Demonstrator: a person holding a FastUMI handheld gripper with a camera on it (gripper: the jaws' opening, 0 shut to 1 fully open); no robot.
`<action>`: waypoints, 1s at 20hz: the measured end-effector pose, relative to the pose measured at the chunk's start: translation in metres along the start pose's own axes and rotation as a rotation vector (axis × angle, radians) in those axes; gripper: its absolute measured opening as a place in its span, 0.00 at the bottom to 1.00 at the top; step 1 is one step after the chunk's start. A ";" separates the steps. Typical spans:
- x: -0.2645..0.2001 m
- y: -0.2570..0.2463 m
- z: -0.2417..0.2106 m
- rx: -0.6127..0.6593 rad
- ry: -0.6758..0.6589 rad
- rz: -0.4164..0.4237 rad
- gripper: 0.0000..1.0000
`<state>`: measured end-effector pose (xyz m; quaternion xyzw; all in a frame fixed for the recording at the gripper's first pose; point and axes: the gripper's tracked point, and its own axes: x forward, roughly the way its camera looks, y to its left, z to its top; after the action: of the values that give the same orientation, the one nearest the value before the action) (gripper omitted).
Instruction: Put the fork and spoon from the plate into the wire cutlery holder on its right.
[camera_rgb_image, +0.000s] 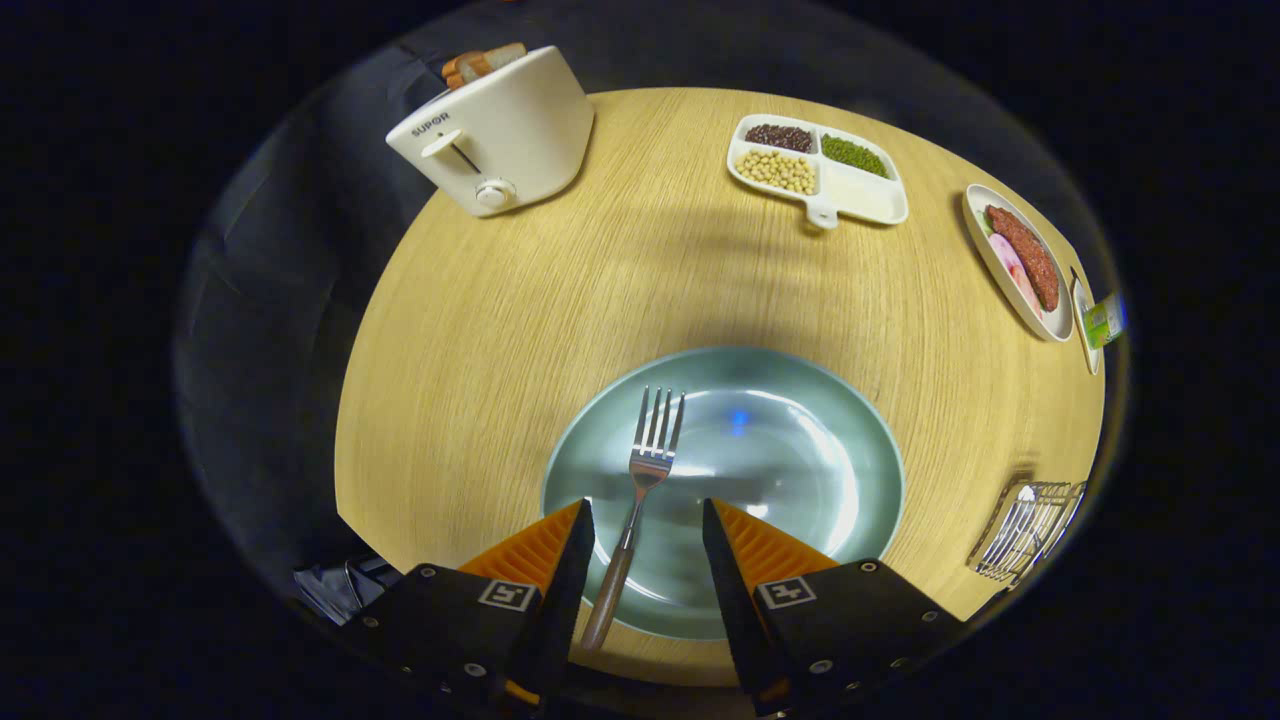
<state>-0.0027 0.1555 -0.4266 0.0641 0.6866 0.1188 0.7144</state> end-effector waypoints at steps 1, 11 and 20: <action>0.006 0.003 -0.005 -0.003 0.036 -0.007 0.61; 0.023 0.000 -0.018 0.118 0.159 -0.086 0.15; 0.013 -0.009 -0.012 0.162 0.036 -0.049 0.02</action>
<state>-0.0138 0.1487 -0.4417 0.1027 0.7081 0.0466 0.6970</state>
